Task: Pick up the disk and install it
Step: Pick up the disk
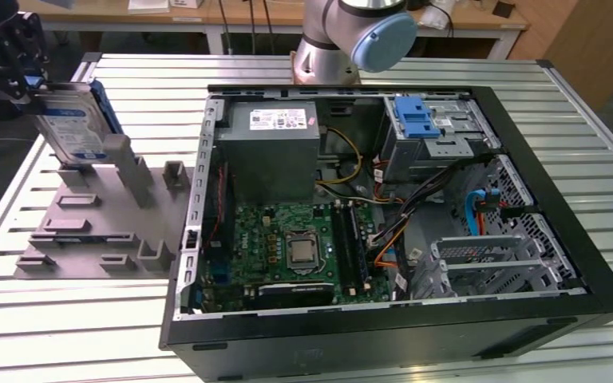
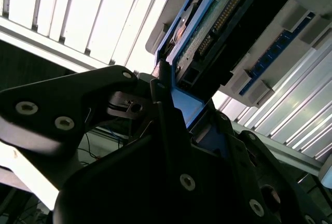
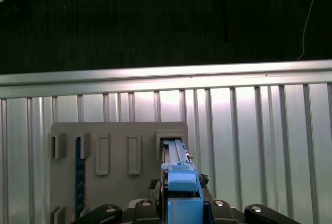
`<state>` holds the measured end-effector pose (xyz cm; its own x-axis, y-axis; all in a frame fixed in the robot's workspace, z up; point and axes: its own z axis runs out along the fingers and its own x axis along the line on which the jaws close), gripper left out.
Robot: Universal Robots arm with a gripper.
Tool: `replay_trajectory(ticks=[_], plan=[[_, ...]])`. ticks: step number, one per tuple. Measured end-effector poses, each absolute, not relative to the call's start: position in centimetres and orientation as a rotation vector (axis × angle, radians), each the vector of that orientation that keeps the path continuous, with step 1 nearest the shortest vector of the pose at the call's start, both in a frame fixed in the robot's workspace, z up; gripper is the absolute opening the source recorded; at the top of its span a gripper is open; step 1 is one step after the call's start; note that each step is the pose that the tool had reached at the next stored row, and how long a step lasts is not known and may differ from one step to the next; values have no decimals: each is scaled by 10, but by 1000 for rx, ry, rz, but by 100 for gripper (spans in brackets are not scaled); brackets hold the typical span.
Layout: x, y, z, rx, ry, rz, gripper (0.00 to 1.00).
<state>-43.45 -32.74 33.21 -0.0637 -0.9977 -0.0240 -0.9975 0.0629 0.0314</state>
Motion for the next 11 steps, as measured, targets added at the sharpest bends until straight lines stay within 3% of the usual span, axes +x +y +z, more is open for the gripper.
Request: replay_trajectory(ticks=[11], plan=[[-435, -327, 337, 2147, -2287, -62, 37]])
